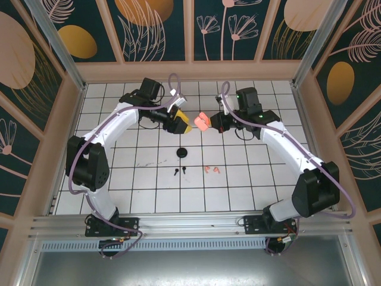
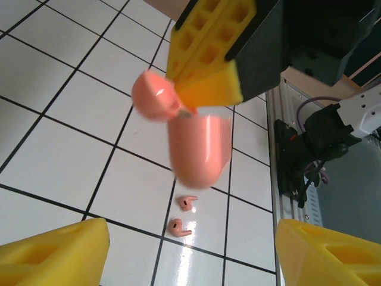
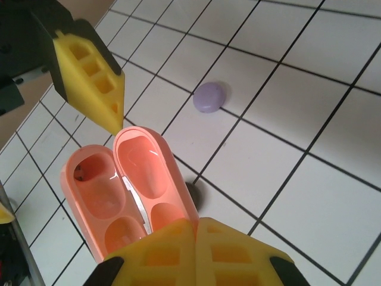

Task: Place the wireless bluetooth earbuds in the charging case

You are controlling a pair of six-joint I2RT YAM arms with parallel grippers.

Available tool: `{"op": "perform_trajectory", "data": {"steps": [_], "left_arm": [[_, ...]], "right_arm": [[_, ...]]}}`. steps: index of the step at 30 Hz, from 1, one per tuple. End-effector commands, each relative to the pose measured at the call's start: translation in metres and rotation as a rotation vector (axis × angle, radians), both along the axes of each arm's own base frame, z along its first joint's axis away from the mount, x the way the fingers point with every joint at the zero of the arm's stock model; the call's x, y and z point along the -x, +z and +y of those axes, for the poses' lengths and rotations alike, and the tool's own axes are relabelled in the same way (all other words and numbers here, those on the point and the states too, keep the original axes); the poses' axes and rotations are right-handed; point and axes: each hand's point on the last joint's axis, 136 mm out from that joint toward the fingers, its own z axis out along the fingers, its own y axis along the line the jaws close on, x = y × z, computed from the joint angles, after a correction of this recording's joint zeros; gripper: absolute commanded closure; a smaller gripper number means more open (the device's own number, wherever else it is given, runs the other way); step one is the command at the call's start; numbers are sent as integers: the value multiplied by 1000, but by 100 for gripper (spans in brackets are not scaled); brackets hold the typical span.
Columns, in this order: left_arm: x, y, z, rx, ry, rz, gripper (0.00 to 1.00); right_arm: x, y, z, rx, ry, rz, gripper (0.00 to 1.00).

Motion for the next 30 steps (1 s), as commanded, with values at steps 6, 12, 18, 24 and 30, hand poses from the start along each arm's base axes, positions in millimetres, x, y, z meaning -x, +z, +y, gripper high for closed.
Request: {"op": "perform_trajectory", "data": {"steps": [6,12,18,24,30], "left_arm": [[9,8,-4,52,-62,14,27],[9,14,-7,88,-74,18,28],[11,21,-9,122,-92,21,31],[14,22,-9,140,-107,25,42],[16,22,-9,151,-117,31,45]], "right_arm": [[11,17,27,-24,93,-38,100],[13,24,37,-37,113,-48,100],[12,22,45,-35,128,-42,100],[12,21,48,-37,130,-39,100],[10,20,46,-31,120,-42,100]]}}
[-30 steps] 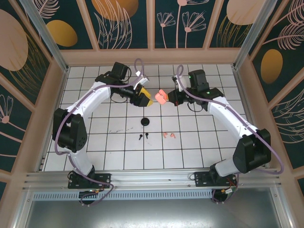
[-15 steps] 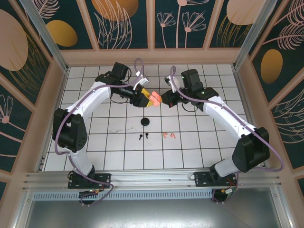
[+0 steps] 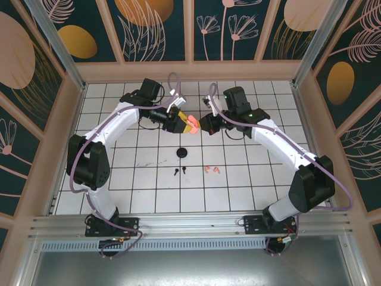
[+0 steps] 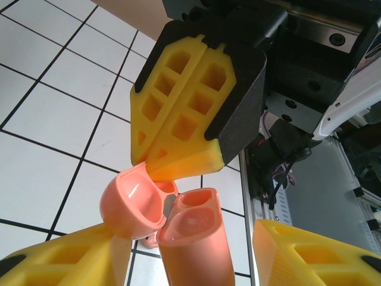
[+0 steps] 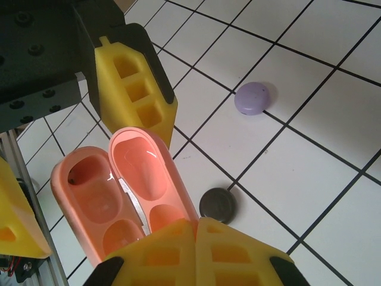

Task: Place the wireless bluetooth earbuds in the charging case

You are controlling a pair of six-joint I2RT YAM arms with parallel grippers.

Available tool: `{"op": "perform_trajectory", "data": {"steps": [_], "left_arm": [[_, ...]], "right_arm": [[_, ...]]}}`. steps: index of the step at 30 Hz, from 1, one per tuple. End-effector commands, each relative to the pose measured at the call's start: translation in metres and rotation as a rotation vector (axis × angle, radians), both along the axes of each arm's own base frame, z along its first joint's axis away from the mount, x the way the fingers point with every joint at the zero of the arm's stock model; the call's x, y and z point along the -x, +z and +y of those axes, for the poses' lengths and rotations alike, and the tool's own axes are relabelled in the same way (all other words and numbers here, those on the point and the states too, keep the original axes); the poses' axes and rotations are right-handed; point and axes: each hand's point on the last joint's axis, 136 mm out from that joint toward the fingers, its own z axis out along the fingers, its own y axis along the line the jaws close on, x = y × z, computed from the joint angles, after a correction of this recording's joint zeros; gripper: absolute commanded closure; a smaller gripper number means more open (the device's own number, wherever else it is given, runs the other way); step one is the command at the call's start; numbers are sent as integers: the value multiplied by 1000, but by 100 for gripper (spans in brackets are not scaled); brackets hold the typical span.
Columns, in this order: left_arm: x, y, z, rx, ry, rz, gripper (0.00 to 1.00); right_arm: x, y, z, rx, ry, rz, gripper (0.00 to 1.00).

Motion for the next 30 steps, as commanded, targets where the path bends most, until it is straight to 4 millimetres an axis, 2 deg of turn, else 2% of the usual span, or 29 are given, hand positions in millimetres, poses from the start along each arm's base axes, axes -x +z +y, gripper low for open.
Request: {"op": "perform_trajectory", "data": {"steps": [1,15,18,21,22,23,26,30], "left_arm": [[5,12,-5,67,-49,-19,46],[9,15,-5,100,-65,-15,84],[8,16,-6,118,-50,-27,91],[4,20,-6,139,0,-60,96],[1,19,-5,144,25,-66,98],[2,27,-3,160,44,-101,100],[-1,31,0,170,100,-140,100],[-6,35,5,182,183,-192,100]], "right_arm": [[-3,12,7,-24,11,-31,100],[-8,26,6,-46,-23,-58,100],[-11,36,1,-57,-58,-78,70],[-10,46,-6,-77,-90,-90,53],[-8,49,-10,-84,-101,-92,51],[-5,52,-13,-93,-112,-94,48],[6,56,-26,-105,-156,-92,45],[19,42,-48,-97,-272,-56,44]]}}
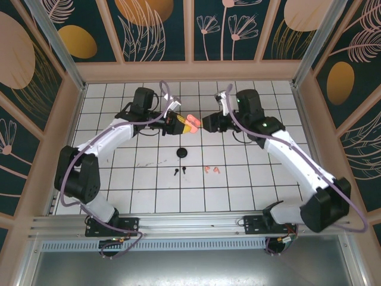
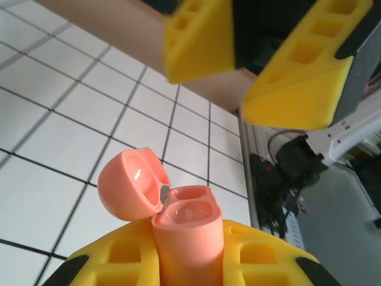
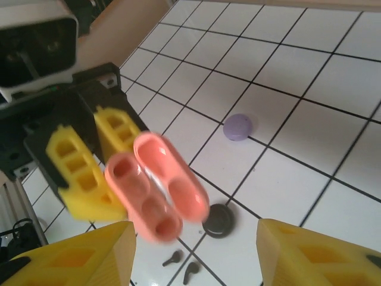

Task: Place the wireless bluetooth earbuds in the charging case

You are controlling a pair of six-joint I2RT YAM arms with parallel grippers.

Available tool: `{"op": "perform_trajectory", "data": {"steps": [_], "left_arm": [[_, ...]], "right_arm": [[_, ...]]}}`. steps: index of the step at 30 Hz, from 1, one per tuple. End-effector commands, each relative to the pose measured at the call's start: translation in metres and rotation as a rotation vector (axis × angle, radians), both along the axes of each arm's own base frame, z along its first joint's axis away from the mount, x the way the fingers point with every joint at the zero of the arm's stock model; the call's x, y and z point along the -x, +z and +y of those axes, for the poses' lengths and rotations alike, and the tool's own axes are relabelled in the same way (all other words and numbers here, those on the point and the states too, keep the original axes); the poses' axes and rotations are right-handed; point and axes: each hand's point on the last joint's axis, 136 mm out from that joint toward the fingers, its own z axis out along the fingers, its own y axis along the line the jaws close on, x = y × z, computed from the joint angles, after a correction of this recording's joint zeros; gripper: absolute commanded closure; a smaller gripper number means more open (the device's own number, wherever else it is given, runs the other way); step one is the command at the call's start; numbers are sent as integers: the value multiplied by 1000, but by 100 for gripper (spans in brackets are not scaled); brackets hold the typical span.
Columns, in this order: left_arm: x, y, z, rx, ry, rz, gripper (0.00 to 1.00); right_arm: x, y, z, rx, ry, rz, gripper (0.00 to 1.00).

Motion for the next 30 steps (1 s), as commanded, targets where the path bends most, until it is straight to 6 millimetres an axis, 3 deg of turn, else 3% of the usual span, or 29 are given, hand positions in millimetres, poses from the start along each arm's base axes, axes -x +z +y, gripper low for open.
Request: {"op": "perform_trajectory", "data": {"steps": [1,5,10,18,22,30], "left_arm": [[-13,30,2,70,97,-118,100],[-20,37,10,108,219,-157,100],[-29,47,27,147,403,-218,100],[-28,77,60,235,637,-292,100],[-21,86,71,296,687,-292,100],[-13,94,89,346,775,-327,100]], "right_arm": [[4,-10,-22,-11,-136,38,44],[11,-45,-41,17,-275,149,44],[21,-100,-51,82,-397,295,44],[53,-162,-25,221,-535,457,46],[68,-188,-20,315,-640,519,46],[72,-214,-7,389,-711,549,49]]}}
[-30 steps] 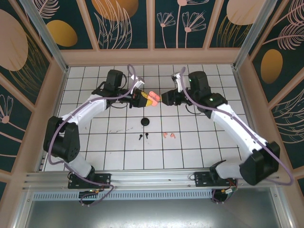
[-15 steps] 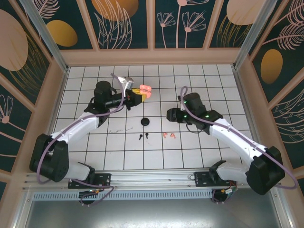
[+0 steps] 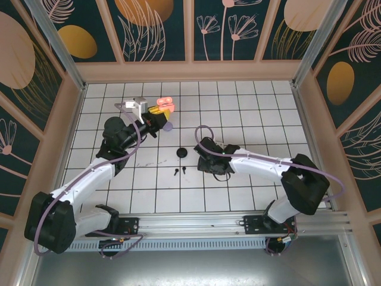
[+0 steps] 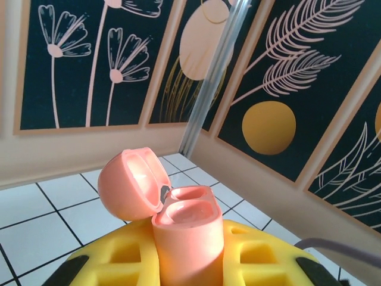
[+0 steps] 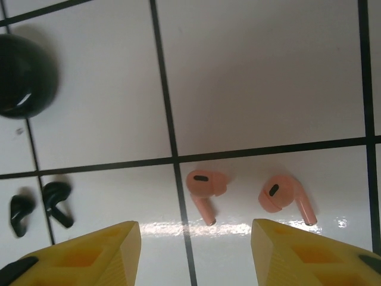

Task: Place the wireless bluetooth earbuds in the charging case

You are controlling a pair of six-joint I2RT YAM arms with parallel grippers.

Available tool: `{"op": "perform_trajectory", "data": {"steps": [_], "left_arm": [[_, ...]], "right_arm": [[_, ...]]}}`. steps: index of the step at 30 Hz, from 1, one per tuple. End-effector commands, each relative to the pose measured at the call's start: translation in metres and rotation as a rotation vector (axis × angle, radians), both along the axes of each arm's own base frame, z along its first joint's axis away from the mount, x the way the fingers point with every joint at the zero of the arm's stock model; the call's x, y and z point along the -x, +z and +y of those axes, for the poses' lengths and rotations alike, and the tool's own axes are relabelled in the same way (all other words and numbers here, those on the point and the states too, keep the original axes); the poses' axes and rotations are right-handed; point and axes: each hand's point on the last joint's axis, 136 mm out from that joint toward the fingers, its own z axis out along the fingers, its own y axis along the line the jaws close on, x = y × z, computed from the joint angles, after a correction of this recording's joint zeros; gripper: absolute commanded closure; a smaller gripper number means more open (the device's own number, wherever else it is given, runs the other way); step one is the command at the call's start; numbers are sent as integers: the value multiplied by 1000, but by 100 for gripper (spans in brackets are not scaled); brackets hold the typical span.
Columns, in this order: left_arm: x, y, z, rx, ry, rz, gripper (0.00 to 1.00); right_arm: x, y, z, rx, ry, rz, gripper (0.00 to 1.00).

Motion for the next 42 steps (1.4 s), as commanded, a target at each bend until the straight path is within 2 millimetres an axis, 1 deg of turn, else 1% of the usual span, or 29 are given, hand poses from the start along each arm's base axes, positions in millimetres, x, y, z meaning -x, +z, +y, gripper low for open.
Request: {"op": "perform_trajectory", "data": {"steps": [1,8,17,20,26,35,42], "left_arm": [[3,24,12,62,59,-71,100],[4,25,19,83,93,-75,100],[5,26,20,91,97,-82,100],[6,26,20,90,95,-82,100],[7,26,20,89,93,-83,100],[7,26,20,89,92,-82,100],[7,27,20,91,92,-83,100]], "right_arm": [[-9,4,0,33,-92,-25,49],[-17,0,2,71,-157,-32,52],[-24,-15,8,131,-174,-2,56],[-25,-19,7,157,-180,3,56],[-24,-23,2,171,-194,4,56],[-20,-35,4,162,-183,27,56],[-17,-41,0,172,-191,37,56]]}}
